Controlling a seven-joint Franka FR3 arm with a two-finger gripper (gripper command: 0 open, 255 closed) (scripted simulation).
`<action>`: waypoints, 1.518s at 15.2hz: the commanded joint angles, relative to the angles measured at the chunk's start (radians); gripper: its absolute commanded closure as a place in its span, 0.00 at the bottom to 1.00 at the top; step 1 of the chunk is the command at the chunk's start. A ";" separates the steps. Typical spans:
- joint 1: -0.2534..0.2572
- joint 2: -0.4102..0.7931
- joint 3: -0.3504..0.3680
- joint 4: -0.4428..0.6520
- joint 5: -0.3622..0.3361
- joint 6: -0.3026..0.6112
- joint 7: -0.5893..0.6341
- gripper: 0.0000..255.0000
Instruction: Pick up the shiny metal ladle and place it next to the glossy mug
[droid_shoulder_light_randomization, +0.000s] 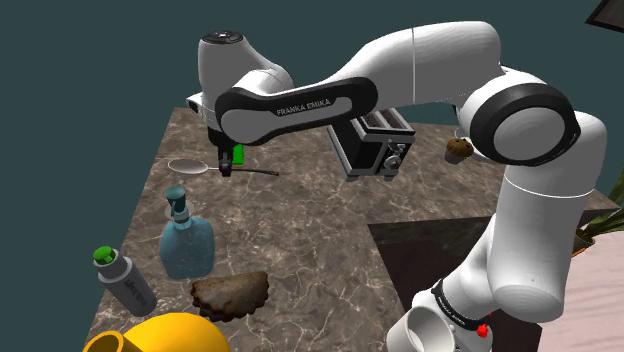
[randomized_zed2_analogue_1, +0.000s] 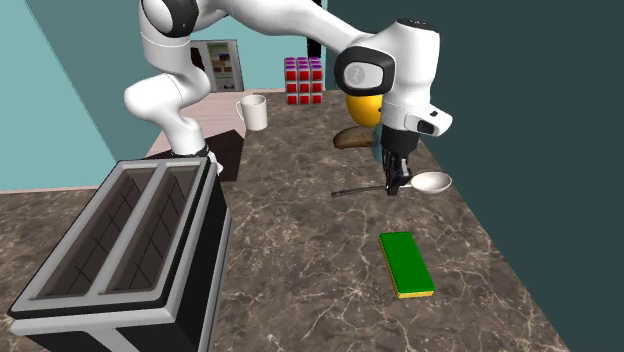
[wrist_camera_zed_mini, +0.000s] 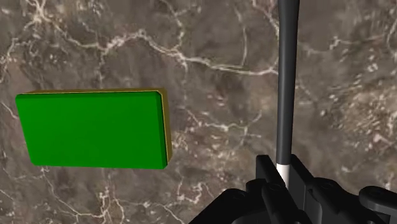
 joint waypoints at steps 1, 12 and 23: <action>0.000 -0.006 0.001 0.017 0.003 -0.023 -0.004 1.00; 0.001 -0.036 0.007 0.121 0.018 -0.155 -0.022 1.00; 0.009 -0.121 0.021 0.116 0.035 -0.235 -0.013 1.00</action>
